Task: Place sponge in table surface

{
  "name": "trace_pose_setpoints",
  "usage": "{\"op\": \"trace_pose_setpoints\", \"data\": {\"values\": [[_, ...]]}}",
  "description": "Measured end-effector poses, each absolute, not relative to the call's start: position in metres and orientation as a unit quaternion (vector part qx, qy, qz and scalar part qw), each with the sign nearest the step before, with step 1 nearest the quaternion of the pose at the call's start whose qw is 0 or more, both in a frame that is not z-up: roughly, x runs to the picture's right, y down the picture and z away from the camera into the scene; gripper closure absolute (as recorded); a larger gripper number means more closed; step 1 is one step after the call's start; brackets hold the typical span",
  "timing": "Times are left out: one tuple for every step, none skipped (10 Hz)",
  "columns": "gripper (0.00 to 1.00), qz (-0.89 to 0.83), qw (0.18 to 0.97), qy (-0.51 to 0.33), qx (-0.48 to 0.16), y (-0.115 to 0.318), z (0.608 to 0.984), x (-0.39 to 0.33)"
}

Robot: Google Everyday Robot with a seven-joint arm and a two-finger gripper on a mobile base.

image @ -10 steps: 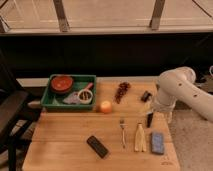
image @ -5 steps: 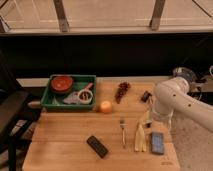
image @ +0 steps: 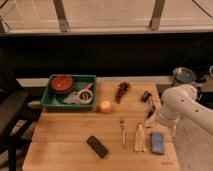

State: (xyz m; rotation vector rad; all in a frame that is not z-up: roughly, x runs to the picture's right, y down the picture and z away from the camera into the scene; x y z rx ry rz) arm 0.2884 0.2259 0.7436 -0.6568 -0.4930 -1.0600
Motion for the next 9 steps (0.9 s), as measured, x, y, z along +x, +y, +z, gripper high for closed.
{"op": "trace_pose_setpoints", "data": {"values": [[0.20,-0.483,0.786,-0.229,-0.309,0.235,0.751,0.292],[0.20,-0.476,0.787,-0.232,-0.316,0.247,0.760,0.295],[0.20,-0.469,0.787,-0.236,-0.322,0.258,0.769,0.297],[0.20,-0.465,0.787,-0.240,-0.327,0.265,0.775,0.298],[0.20,-0.458,0.788,-0.244,-0.332,0.270,0.778,0.300],[0.20,-0.451,0.789,-0.248,-0.337,0.276,0.781,0.303],[0.21,-0.447,0.788,-0.252,-0.341,0.281,0.783,0.305],[0.30,-0.447,0.786,-0.254,-0.342,0.285,0.784,0.303],[0.38,-0.449,0.786,-0.254,-0.341,0.286,0.783,0.302]]}}
